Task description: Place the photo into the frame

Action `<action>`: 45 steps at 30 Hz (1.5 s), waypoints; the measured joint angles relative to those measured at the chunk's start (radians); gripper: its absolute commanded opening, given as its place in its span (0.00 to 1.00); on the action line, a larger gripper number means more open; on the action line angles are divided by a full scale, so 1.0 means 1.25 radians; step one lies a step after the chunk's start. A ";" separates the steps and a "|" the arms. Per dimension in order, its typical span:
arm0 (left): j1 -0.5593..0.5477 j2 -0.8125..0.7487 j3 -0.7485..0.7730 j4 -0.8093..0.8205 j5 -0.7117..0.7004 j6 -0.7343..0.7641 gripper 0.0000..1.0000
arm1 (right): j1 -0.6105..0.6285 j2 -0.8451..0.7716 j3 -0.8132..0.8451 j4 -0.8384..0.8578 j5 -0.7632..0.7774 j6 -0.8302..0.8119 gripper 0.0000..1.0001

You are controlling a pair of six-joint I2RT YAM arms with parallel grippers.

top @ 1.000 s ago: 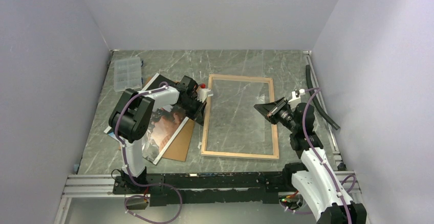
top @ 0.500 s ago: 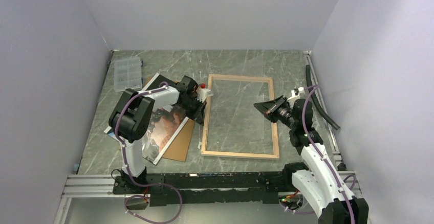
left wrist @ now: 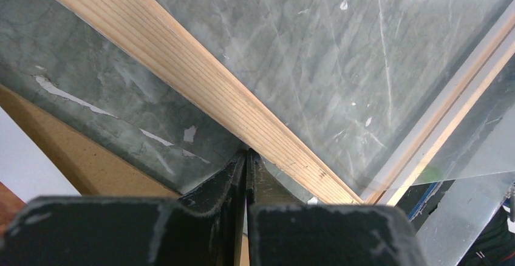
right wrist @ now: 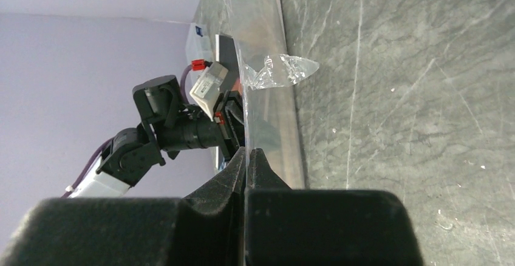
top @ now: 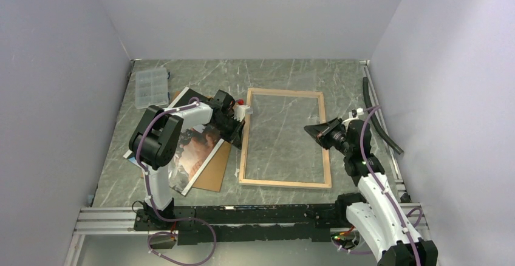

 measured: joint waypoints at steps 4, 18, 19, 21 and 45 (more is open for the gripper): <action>0.000 -0.002 -0.002 0.002 0.000 0.002 0.09 | 0.000 -0.018 -0.012 -0.018 0.018 0.008 0.00; 0.000 -0.002 -0.002 0.003 0.000 0.002 0.09 | 0.000 -0.085 -0.055 -0.067 0.064 0.043 0.00; 0.000 -0.002 -0.002 0.003 0.000 0.002 0.09 | 0.000 -0.087 -0.059 -0.067 0.066 0.045 0.00; 0.000 -0.002 -0.002 0.003 0.000 0.002 0.09 | 0.000 -0.090 -0.070 -0.067 0.071 0.050 0.00; -0.002 -0.002 -0.002 0.002 -0.004 0.013 0.08 | 0.003 -0.037 -0.035 -0.022 -0.020 -0.009 0.00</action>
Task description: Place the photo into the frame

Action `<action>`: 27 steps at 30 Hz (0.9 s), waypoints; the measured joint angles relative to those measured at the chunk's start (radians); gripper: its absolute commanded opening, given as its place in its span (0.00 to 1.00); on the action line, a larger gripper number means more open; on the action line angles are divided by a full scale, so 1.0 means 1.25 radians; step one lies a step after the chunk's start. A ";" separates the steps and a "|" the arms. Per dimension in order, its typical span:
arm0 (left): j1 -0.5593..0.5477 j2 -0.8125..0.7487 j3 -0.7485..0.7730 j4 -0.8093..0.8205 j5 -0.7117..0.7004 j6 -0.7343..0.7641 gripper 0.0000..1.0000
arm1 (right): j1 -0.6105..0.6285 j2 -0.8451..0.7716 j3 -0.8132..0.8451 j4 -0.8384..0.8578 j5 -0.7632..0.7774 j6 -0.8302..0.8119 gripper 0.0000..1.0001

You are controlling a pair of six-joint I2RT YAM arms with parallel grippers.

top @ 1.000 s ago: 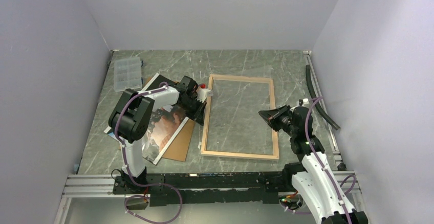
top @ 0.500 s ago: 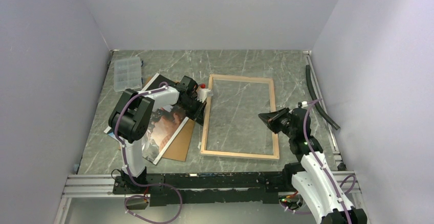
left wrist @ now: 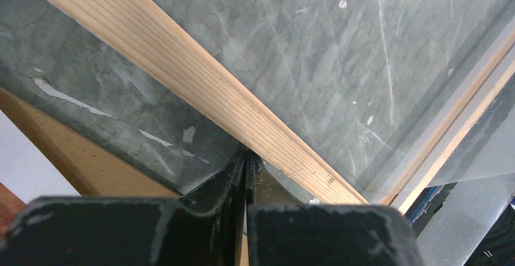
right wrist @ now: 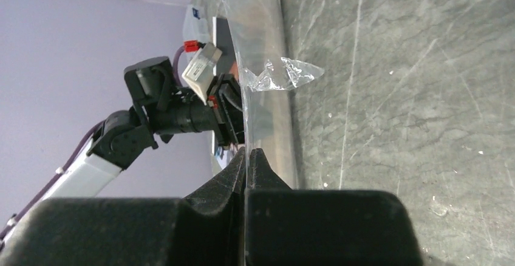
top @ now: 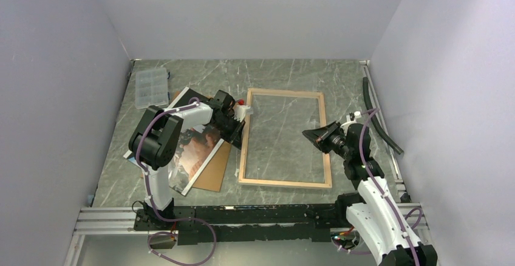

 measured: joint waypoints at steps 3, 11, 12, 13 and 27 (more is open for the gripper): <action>0.000 0.000 0.000 0.000 -0.002 0.000 0.08 | 0.005 -0.007 0.001 0.019 -0.018 -0.007 0.00; 0.000 0.000 0.000 0.000 -0.002 -0.001 0.08 | 0.067 0.002 0.121 -0.005 -0.025 -0.071 0.00; 0.000 0.000 0.000 0.000 -0.002 -0.001 0.08 | 0.082 0.004 0.141 -0.012 -0.022 -0.084 0.00; 0.000 0.000 0.000 0.000 -0.002 -0.001 0.08 | 0.096 0.005 0.159 -0.017 -0.018 -0.097 0.00; 0.064 -0.025 0.000 -0.034 -0.011 -0.002 0.28 | 0.136 0.068 0.217 -0.086 0.021 -0.209 0.00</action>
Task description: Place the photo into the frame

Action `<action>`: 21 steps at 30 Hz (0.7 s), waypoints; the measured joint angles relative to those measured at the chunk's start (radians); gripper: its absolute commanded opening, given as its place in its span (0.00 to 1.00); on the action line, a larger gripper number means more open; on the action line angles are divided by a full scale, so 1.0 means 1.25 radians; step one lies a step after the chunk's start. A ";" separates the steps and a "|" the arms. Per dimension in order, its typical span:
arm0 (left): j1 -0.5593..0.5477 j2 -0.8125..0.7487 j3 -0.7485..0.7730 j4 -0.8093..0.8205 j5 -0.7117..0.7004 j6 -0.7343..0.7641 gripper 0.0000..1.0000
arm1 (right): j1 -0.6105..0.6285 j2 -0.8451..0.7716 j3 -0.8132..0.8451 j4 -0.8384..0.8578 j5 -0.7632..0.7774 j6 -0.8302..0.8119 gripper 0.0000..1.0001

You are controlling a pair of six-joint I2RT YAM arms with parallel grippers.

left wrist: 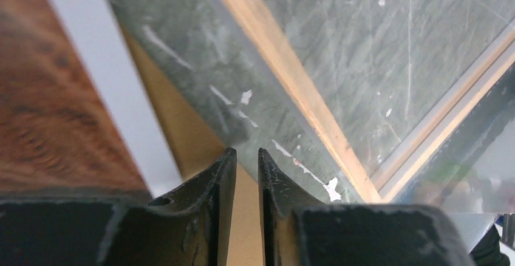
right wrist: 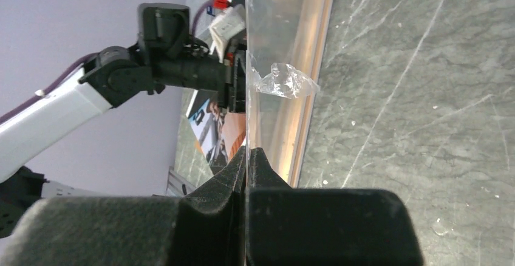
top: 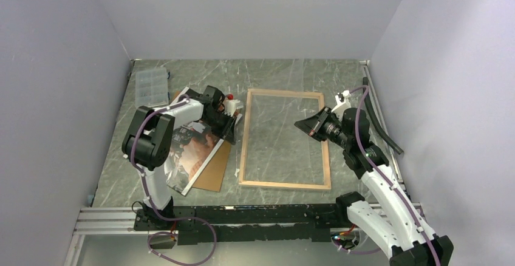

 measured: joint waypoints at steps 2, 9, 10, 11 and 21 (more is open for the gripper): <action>0.016 -0.011 0.000 -0.002 -0.004 -0.003 0.29 | 0.000 0.005 0.000 -0.011 0.012 -0.005 0.00; 0.030 -0.027 0.000 -0.002 -0.007 -0.013 0.29 | -0.013 0.005 0.000 -0.038 0.039 -0.023 0.00; 0.030 -0.027 0.000 -0.003 -0.007 -0.013 0.29 | -0.018 0.005 0.000 -0.041 0.040 -0.028 0.00; 0.030 -0.027 0.000 -0.002 -0.006 -0.014 0.29 | -0.023 0.006 0.000 -0.043 0.040 -0.032 0.00; 0.023 -0.027 0.000 0.001 -0.005 -0.017 0.28 | -0.092 0.052 0.008 -0.052 -0.005 -0.082 0.00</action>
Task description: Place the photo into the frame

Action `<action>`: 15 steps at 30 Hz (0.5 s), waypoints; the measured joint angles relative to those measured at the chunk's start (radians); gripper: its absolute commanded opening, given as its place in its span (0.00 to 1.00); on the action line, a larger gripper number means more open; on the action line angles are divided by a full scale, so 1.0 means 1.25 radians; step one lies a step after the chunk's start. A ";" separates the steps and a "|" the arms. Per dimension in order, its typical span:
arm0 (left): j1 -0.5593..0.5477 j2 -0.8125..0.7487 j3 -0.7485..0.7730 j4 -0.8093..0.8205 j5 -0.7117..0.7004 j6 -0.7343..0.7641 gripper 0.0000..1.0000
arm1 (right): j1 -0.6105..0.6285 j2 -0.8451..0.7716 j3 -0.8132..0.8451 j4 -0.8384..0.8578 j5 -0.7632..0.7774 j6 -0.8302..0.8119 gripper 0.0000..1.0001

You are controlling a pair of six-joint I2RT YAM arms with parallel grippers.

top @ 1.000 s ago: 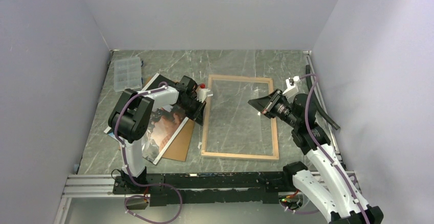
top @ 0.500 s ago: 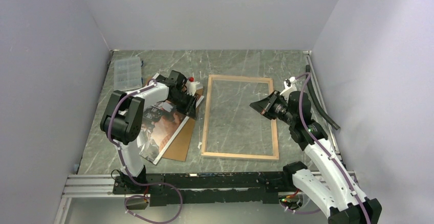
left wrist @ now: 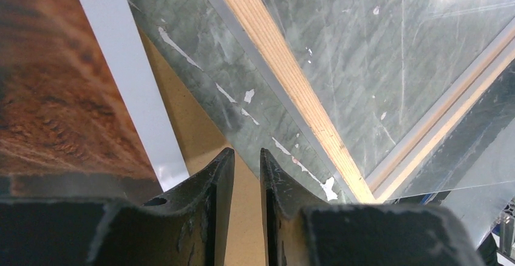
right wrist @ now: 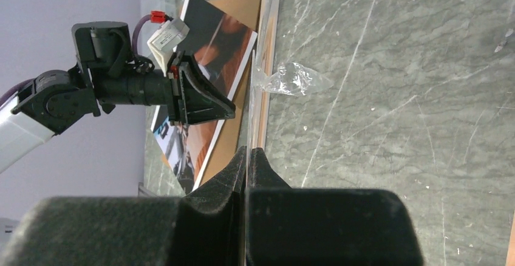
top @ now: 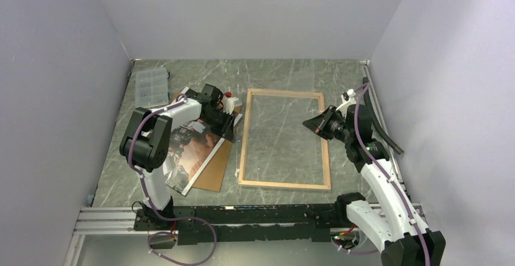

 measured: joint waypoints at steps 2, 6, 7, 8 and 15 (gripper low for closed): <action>-0.005 0.000 0.000 0.002 0.000 0.000 0.27 | -0.006 0.004 0.000 0.000 -0.009 -0.010 0.00; -0.016 0.005 0.001 0.004 0.001 0.000 0.27 | -0.010 0.012 0.006 0.000 -0.025 -0.034 0.00; -0.019 0.007 0.002 0.006 0.001 -0.001 0.27 | -0.010 0.013 0.009 0.000 -0.028 -0.040 0.00; -0.022 0.011 0.002 0.006 0.001 -0.001 0.26 | -0.010 0.015 0.010 0.001 -0.031 -0.046 0.00; -0.038 0.052 0.019 0.013 0.005 -0.005 0.25 | -0.014 0.015 0.011 0.000 -0.042 -0.084 0.00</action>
